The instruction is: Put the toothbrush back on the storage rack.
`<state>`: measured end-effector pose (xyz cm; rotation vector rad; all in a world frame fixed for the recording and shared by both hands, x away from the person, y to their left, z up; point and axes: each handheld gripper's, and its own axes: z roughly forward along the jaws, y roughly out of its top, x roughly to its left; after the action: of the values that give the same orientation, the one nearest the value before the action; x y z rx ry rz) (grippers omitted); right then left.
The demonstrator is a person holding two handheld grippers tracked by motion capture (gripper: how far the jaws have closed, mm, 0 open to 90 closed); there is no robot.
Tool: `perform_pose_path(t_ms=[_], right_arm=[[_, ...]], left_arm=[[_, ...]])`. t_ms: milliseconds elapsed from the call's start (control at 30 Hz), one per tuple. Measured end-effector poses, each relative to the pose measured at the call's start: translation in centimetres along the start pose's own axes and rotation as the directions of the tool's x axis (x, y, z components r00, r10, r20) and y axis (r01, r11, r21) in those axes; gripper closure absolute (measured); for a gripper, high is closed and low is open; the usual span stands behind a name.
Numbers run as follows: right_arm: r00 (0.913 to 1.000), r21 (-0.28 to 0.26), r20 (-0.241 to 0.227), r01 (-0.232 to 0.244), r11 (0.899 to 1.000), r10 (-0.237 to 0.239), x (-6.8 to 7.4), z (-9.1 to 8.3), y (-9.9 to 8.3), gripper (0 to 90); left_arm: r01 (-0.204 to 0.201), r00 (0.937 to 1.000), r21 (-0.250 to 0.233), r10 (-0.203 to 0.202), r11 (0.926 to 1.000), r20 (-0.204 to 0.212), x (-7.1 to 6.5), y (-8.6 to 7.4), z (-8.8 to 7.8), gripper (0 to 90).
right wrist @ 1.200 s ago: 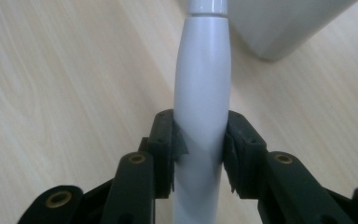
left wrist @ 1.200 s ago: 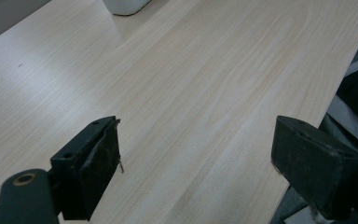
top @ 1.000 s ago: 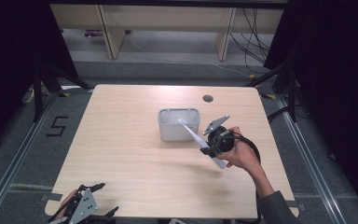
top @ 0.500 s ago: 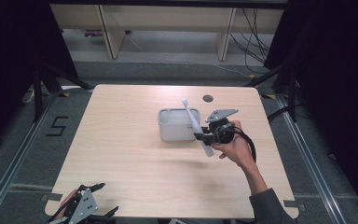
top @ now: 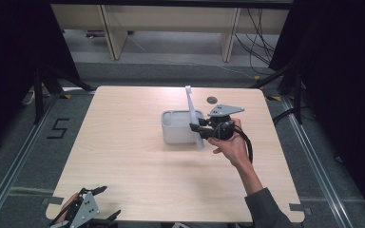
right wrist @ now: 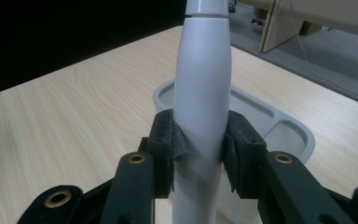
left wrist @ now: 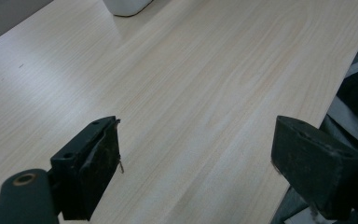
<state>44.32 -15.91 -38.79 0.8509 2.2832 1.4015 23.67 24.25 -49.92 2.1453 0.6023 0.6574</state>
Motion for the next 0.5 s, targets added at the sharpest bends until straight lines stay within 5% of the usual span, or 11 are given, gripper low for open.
perform_pose_path(t_ms=[367,500], right_arm=[[0.9989,-0.063,-0.018,-0.044,0.997,0.043,0.6,0.9,2.0,66.7],[0.9994,-0.085,-0.022,-0.027,0.996,0.025,0.5,1.5,2.9,66.7]], left_arm=[[-0.005,1.0,0.005,0.005,1.0,-0.003,0.0,0.0,0.0,14.9],[0.002,1.0,0.001,-0.002,1.0,0.002,0.0,0.0,0.0,14.9]])
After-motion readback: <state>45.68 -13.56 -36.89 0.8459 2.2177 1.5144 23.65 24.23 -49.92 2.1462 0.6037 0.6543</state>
